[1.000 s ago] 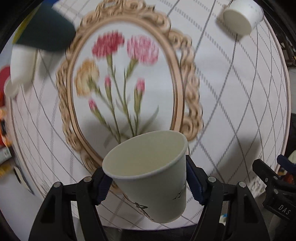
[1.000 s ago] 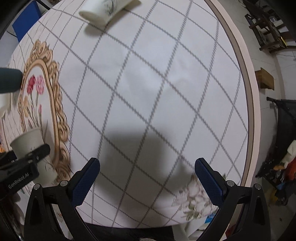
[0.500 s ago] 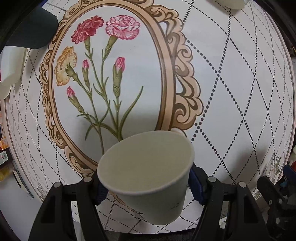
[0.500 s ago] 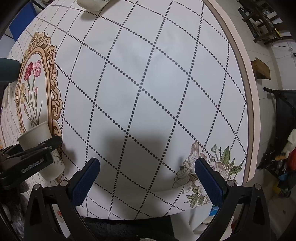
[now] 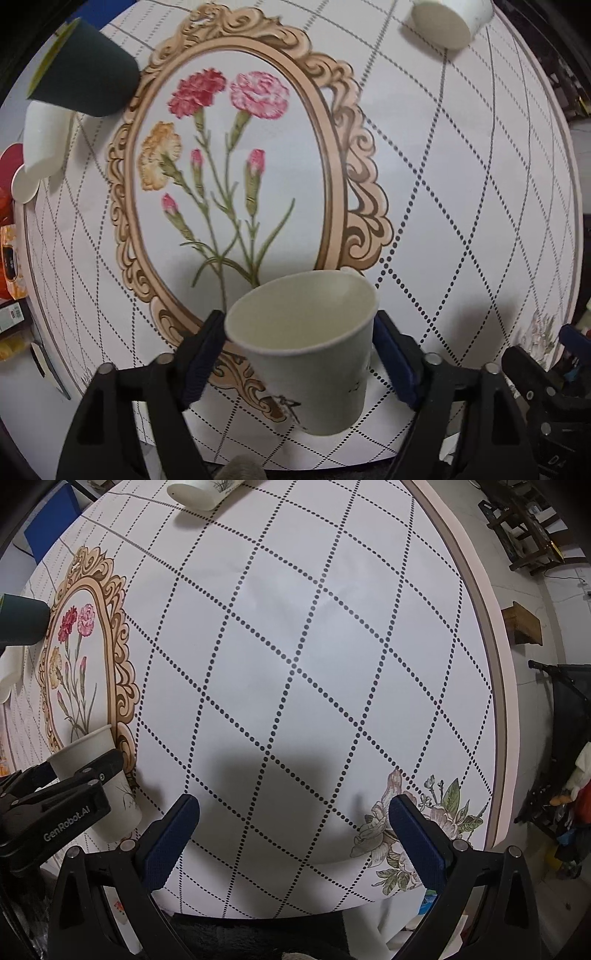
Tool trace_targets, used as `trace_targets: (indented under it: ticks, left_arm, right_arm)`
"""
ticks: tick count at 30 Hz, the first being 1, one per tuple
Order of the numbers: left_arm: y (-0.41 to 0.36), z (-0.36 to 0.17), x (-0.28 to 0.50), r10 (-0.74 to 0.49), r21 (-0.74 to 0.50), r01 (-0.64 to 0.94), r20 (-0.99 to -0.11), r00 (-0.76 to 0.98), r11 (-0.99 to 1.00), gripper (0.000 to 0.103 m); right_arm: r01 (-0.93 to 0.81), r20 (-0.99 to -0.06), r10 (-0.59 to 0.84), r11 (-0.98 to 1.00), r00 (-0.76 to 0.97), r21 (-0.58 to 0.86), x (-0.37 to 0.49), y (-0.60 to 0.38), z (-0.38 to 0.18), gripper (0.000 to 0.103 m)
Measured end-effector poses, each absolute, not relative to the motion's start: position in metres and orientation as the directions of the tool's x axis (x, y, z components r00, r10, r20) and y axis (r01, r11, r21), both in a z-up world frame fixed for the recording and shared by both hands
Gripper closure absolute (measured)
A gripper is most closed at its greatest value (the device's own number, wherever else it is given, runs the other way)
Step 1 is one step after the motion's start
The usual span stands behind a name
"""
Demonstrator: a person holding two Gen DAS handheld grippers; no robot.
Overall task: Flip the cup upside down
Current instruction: 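Lift the cup with the left gripper, stand it upright on the flower frame, release, then move the right gripper to the upright white cup and grasp its body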
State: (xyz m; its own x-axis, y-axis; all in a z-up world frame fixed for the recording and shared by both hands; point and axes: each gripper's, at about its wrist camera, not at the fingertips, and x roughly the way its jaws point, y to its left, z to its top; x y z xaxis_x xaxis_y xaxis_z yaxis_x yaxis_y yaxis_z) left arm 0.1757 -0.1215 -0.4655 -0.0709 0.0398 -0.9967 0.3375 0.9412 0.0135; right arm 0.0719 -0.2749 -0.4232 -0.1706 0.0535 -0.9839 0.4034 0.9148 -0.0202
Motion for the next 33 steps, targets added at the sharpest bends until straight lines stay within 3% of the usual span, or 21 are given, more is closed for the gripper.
trace_targets:
  ticks: [8,16,25,29,31,33]
  left_arm:
    - [-0.088,-0.414,0.152,-0.016,-0.019,0.261,-1.0,-0.013,0.965,0.019]
    - [0.012,-0.378,0.127,-0.015,-0.005,0.14,-0.998,0.067,0.99,0.018]
    - [0.094,-0.367,0.103,0.005,0.009,0.034,-0.994,0.107,0.999,0.018]
    - [0.11,-0.384,0.094,0.041,0.037,-0.044,-0.996,0.081,0.998,0.018]
    - [0.115,-0.4,0.092,0.046,0.041,-0.089,-0.998,0.053,0.995,0.018]
    - [0.119,-0.414,0.091,0.044,0.041,-0.128,-0.999,0.02,0.991,0.018]
  right_arm:
    - [0.372,-0.988,0.083,0.928,-0.134,0.027,0.086,-0.27,-0.406,0.0]
    - [0.248,-0.991,0.108,0.965,-0.08,0.085,0.085,-0.211,-0.372,0.0]
    - [-0.302,-0.994,-0.093,0.947,0.061,-0.107,0.076,-0.113,-0.31,0.0]
    - [-0.666,-0.941,-0.259,0.665,0.219,-0.338,0.063,-0.076,-0.312,0.0]
    - [-0.812,-0.881,-0.324,0.366,0.346,-0.454,0.045,-0.059,-0.327,0.0]
    - [-0.876,-0.824,-0.332,-0.011,0.458,-0.482,0.022,-0.051,-0.353,0.0]
